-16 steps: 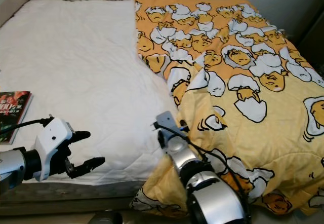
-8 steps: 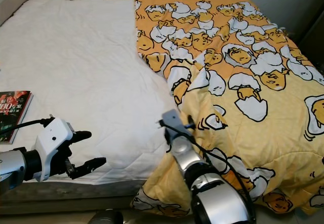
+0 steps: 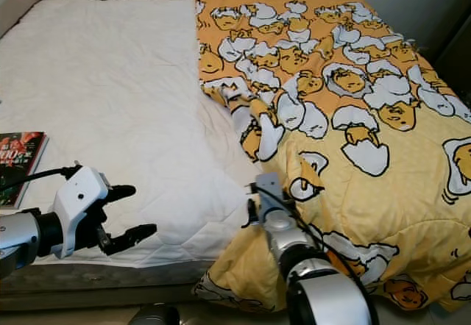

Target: Clean up the room

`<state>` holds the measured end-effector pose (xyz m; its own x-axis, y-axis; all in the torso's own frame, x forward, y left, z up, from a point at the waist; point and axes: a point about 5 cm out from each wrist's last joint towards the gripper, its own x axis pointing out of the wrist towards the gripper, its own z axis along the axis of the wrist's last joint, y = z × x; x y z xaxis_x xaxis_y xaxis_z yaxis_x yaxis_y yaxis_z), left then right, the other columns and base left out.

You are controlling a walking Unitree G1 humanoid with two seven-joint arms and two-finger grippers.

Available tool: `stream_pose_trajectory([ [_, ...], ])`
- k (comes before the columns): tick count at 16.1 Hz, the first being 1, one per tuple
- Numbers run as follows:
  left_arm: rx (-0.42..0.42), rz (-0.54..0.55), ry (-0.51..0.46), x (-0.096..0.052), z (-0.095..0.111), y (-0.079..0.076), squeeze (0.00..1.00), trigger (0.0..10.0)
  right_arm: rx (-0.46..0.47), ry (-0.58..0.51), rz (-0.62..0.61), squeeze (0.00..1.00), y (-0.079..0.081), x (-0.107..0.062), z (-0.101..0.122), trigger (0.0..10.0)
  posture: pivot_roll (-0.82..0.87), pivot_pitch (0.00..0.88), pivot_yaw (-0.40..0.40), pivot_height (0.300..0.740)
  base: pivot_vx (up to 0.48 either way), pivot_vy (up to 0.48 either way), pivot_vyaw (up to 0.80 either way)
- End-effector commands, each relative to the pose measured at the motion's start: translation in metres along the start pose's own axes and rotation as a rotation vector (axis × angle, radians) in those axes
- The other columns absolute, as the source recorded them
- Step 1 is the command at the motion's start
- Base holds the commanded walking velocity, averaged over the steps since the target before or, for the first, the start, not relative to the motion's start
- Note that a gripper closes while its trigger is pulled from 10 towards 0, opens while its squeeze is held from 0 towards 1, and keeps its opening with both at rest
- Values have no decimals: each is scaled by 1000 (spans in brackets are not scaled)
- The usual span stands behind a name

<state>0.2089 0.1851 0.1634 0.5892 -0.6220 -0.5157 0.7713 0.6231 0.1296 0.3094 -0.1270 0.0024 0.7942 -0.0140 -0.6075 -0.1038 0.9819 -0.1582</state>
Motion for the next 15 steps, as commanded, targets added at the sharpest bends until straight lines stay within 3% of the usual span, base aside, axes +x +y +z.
stream_pose_trajectory([
  [1, -1, -11, 14, 0, -1, 0, 0, 10000, 24, 31, -5, 0, -4, 0, -5, 0, 321, 66, -11, 740, 0, 0, 0],
  [15, 6, -20, 11, 1, 0, -1, 0, 10000, 87, 68, 34, 0, -5, -1, -15, 0, 321, 57, -4, 740, 0, 0, 0],
])
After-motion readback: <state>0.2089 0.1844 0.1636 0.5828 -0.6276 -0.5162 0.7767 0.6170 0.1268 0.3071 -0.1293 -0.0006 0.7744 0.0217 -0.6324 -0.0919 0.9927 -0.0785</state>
